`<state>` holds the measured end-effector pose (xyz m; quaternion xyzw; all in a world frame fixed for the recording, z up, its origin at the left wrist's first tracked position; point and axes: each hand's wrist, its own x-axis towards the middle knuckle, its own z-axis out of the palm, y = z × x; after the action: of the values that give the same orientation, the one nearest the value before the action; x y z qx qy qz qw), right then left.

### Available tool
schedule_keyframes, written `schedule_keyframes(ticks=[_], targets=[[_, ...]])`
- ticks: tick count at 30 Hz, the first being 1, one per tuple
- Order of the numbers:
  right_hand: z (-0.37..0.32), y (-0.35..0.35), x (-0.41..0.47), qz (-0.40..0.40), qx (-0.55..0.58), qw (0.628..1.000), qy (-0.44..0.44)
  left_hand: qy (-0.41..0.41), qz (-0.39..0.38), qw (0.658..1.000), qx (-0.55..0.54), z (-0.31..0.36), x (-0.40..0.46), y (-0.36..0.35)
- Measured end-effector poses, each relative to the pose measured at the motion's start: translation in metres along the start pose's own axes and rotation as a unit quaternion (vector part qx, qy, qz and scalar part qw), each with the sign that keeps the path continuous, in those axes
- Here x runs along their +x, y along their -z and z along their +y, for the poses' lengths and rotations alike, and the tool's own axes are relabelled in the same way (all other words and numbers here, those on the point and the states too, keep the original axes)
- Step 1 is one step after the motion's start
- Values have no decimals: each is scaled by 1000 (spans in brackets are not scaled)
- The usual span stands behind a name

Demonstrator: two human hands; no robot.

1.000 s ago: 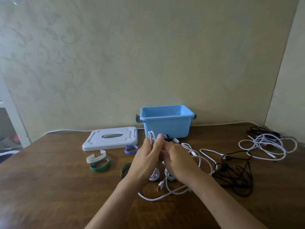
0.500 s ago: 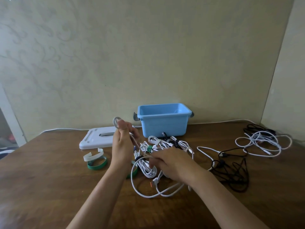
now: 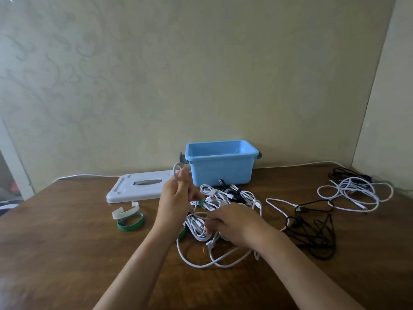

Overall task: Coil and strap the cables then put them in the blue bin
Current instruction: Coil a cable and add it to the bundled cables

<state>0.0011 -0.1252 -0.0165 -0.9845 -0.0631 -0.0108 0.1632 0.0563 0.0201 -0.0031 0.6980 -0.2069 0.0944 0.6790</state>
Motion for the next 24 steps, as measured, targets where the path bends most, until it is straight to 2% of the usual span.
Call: schedule_keyframes(ticks=[5,8,10,15,17,19,22,24], targets=[[9,2,-1,20,4,1000,-18,23,-82,990,-110,5,-3,3],[23,6,0,71,10,997,-41,73,-162,965,-192,11,-5,8],[28,10,1,125,40,989,-65,86,-190,960,-188,13,-7,9],[34,28,-7,265,116,949,-129,52,-176,977,-106,14,-5,11],[39,35,-10,291,203,928,-114,27,-148,987,-52,15,-4,13],[39,36,-11,285,281,912,-95,-13,-139,990,25,12,-5,10],[32,30,-9,283,297,908,-83,-72,-171,963,197,3,-8,0],[27,26,-6,286,293,909,-81,-85,-187,945,255,-2,-11,-6]])
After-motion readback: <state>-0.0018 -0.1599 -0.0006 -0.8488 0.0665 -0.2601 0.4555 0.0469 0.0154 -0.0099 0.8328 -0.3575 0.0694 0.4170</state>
